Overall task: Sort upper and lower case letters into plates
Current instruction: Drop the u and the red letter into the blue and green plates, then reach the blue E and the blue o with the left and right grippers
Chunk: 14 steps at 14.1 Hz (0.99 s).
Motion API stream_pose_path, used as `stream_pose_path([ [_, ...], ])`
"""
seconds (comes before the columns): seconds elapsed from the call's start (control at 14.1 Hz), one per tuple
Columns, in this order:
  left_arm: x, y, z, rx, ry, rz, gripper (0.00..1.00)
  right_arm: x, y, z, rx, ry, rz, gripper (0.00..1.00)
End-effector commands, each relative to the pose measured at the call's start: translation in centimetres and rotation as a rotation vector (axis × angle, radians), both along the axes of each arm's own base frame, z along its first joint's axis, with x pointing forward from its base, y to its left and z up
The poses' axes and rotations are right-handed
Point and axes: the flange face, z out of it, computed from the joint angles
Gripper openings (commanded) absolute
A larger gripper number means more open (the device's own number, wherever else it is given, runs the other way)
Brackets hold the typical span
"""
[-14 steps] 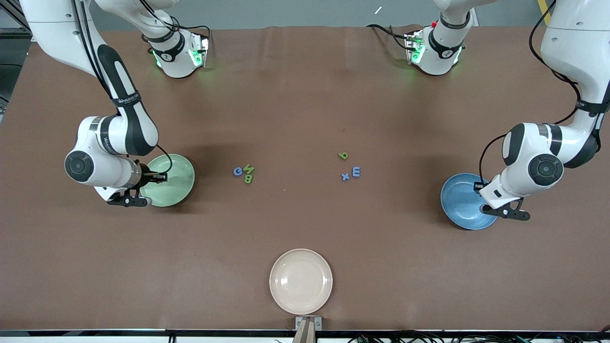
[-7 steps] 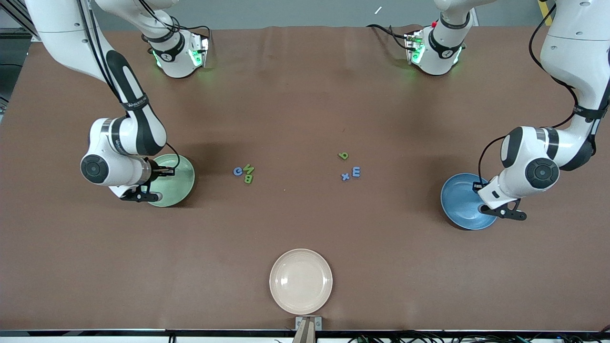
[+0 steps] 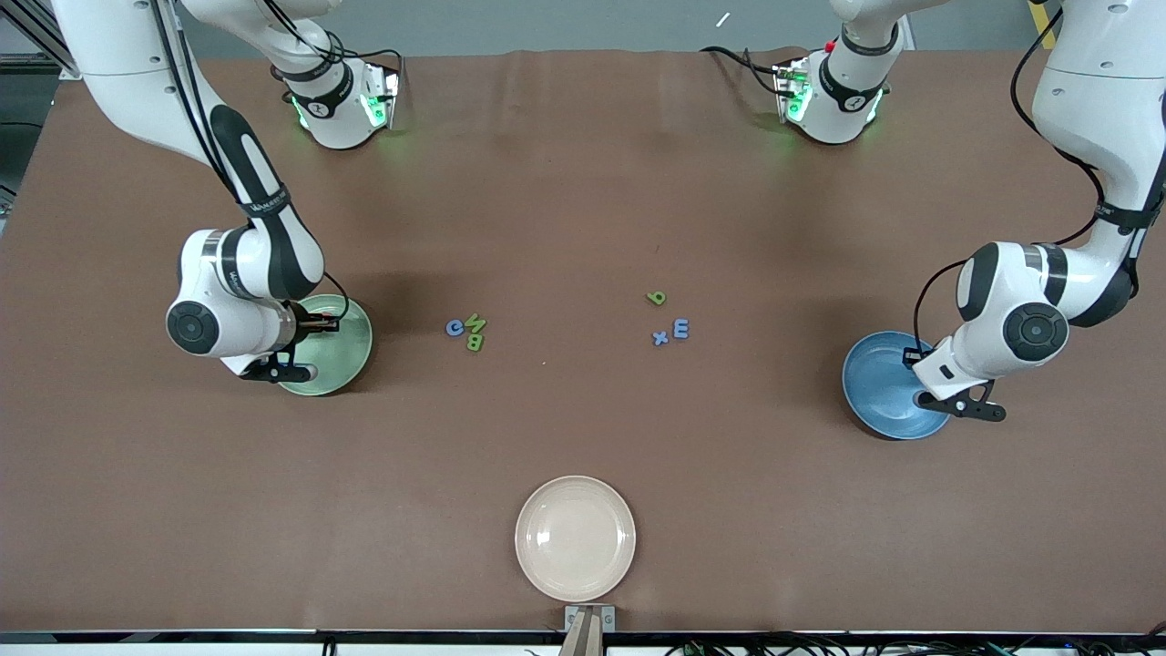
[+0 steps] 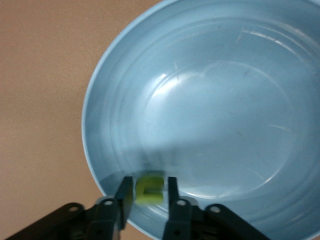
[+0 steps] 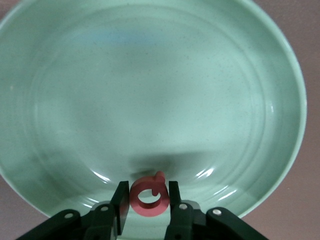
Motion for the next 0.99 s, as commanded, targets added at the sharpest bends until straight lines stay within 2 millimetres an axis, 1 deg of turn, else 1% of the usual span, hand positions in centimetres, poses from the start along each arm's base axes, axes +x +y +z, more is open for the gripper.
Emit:
stream_pose_path([
  [0.0,0.4,-0.3,0.5,0.005,-0.018,-0.034,0.88,0.2,0.3,0.5,-0.007,-0.001,-0.002,1.0],
  [0.07,0.6,-0.7,1.0,0.007,-0.027,-0.037,0.99,0.7,0.4,1.4,-0.005,-0.002,-0.003,1.0],
  [0.14,0.8,-1.3,1.6,0.006,-0.039,-0.038,0.99,1.6,0.7,2.9,0.001,-0.001,-0.004,1.0],
  [0.21,1.0,-3.2,2.4,-0.009,-0.048,-0.051,0.99,2.6,1.2,5.1,0.002,-0.013,-0.022,1.0],
  [0.28,1.2,-4.9,3.2,-0.019,-0.058,-0.037,0.99,3.5,2.2,7.3,-0.01,-0.033,-0.073,1.0],
  [0.36,1.3,-6.5,4.0,-0.021,-0.072,0.002,0.99,3.9,4.0,8.7,-0.027,-0.042,-0.102,1.0],
  [0.43,1.2,-9.0,4.6,-0.033,-0.087,0.03,0.99,4.0,6.3,9.9,-0.042,-0.056,-0.126,1.0],
  [0.5,1.0,-10.9,5.0,-0.041,-0.096,0.059,0.99,3.9,8.5,10.6,-0.054,-0.075,-0.152,1.0],
  [0.57,0.7,-12.7,5.2,-0.045,-0.094,0.095,0.99,3.6,10.4,10.8,-0.045,-0.084,-0.185,1.0],
  [0.64,0.3,-15.0,5.6,-0.056,-0.099,0.125,0.99,3.5,12.4,10.8,-0.015,-0.1,-0.235,1.0],
  [0.71,-0.1,-16.8,5.8,-0.067,-0.103,0.148,0.99,3.3,14.1,10.6,-0.01,-0.122,-0.275,1.0],
  [0.85,-1.5,-21.8,5.5,-0.078,-0.104,0.2,0.99,1.9,17.8,9.3,-0.041,-0.189,-0.407,1.0],
  [0.92,-2.5,-24.8,5.0,-0.073,-0.104,0.212,0.99,1.0,19.0,8.2,-0.045,-0.233,-0.473,1.0],
])
